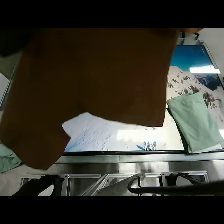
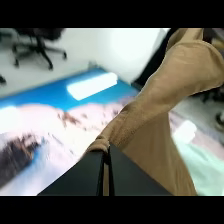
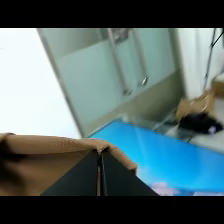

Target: Fold the shirts.

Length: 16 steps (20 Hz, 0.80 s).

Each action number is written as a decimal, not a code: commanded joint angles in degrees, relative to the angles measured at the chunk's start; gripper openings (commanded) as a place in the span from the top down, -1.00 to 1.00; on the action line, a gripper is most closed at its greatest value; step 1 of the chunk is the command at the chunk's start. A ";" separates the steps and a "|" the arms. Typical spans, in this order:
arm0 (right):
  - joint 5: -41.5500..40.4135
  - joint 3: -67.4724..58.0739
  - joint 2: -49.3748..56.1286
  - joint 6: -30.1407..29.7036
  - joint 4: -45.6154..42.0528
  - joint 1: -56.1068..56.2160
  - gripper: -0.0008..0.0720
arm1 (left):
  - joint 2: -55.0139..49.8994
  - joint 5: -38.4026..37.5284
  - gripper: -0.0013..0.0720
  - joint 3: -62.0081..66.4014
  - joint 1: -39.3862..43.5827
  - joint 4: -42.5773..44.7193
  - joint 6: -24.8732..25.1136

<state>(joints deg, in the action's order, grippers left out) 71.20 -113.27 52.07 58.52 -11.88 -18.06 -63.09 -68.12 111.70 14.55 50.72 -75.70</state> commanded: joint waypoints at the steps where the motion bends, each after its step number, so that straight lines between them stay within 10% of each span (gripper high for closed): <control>1: 7.30 12.76 -0.17 1.36 -2.95 1.18 0.93 | -7.61 -8.94 0.93 -2.01 2.29 -0.79 -0.50; 11: -17.35 53.53 18.23 -6.32 -15.82 10.01 0.93 | -36.28 0.76 0.91 -24.55 -2.56 -1.40 2.82; 12: -17.38 53.42 20.61 -8.31 -13.33 9.90 0.91 | -38.69 0.79 0.71 -23.76 -3.21 -1.90 2.82; 13: -17.33 53.02 22.27 -10.45 -11.23 9.90 0.83 | -40.92 -0.28 -0.45 -21.92 -4.04 -2.91 2.80; 14: -17.33 52.22 23.15 -11.47 -10.36 9.90 0.41 | -42.64 -2.21 -0.92 -19.58 -4.85 -3.89 2.51; 16: -16.02 49.79 22.56 -11.91 -10.54 9.14 0.17 | -43.95 -8.00 -0.92 -14.10 -7.15 -4.17 1.92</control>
<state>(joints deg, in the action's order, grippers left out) 55.72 -62.52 72.38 49.60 -24.10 -8.51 -102.96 -71.26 93.21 9.89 47.70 -73.28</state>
